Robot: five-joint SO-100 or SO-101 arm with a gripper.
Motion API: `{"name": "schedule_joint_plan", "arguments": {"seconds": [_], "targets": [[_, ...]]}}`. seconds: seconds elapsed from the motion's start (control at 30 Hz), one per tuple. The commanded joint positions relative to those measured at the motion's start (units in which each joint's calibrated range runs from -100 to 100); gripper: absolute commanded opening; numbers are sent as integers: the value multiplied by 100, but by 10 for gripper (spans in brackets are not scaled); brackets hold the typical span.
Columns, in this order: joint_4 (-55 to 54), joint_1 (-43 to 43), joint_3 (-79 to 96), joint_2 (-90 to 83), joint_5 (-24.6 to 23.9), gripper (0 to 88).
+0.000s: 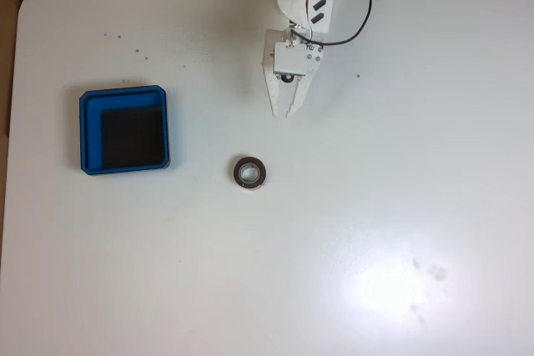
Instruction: Pick the red roll and drop it in the blue box
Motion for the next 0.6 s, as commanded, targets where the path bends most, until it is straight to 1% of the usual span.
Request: {"name": "schedule_joint_plan", "arguments": {"seconds": [0.0,0.13,0.37,0.47,0.53,0.57], "targets": [[-46,41,-1083,1160,-2,5],[301,41,-1774,2213,51,7],[2232,31,-3454,3568,68,7],[2892,31,-4245,4162,86,7],[3189,31,-4775,4596,217,7],[3296,31,-5018,4805,366,8]]}}
